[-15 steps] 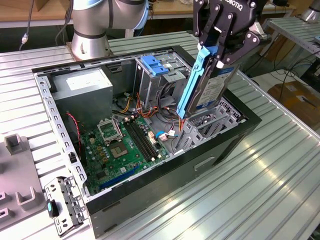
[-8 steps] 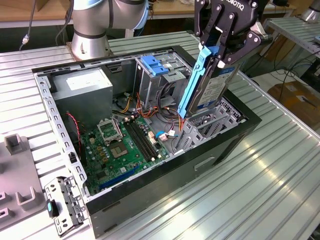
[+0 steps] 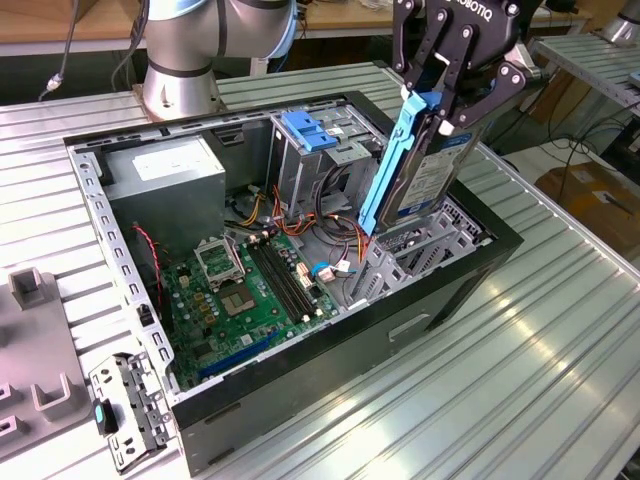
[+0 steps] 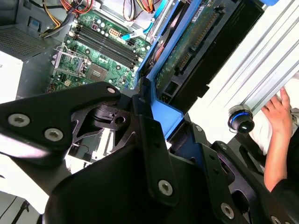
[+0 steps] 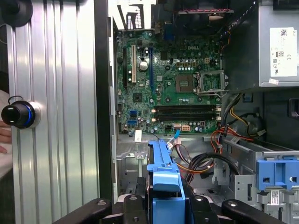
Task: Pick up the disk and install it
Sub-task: 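Insert the disk into the insertion slot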
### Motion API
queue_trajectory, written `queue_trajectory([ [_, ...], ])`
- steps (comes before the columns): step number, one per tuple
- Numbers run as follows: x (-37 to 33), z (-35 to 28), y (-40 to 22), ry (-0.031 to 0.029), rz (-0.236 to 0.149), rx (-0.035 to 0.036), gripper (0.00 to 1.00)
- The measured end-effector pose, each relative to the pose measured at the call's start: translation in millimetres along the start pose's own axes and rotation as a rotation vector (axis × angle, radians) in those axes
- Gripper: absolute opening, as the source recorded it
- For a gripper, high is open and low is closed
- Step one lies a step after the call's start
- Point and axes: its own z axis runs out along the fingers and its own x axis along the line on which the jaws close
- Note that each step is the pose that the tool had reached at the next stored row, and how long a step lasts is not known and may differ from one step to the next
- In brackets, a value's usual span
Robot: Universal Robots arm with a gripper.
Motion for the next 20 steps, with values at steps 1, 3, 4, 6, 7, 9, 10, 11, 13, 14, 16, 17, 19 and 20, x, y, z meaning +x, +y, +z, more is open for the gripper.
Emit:
queue_trajectory([
  [1,0.0,0.0,0.0,-0.0001,0.0,0.0,0.37],
  [3,0.0,0.0,-0.4,-0.0001,0.0,0.0,0.37],
  [4,0.0,0.0,-0.6,-0.0001,0.0,0.0,0.37],
  [6,0.0,0.0,-0.9,-0.0001,0.0,0.0,0.37],
  [7,-0.1,0.1,-4.7,-0.0001,0.0,0.0,0.37],
  [9,-0.2,0.2,-8.5,-0.0001,0.0,0.0,0.37],
  [10,-0.2,0.2,-8.6,-0.0001,0.0,0.0,0.37],
  [11,-0.2,0.2,-8.6,-0.0001,0.0,0.0,0.37],
  [13,-0.2,0.2,-8.7,-0.0002,0.0,0.0,0.37],
  [14,-0.2,0.2,-8.8,-0.0001,0.0,0.0,0.37],
  [16,-0.2,0.2,-8.9,-0.0001,0.0,0.0,0.37],
  [17,-0.2,0.2,-9.0,-0.0001,0.0,0.0,0.37],
  [19,-0.2,0.3,-9.9,-0.0001,0.0,0.0,0.37],
  [20,-0.3,0.3,-12.3,-0.0001,0.0,0.0,0.37],
])
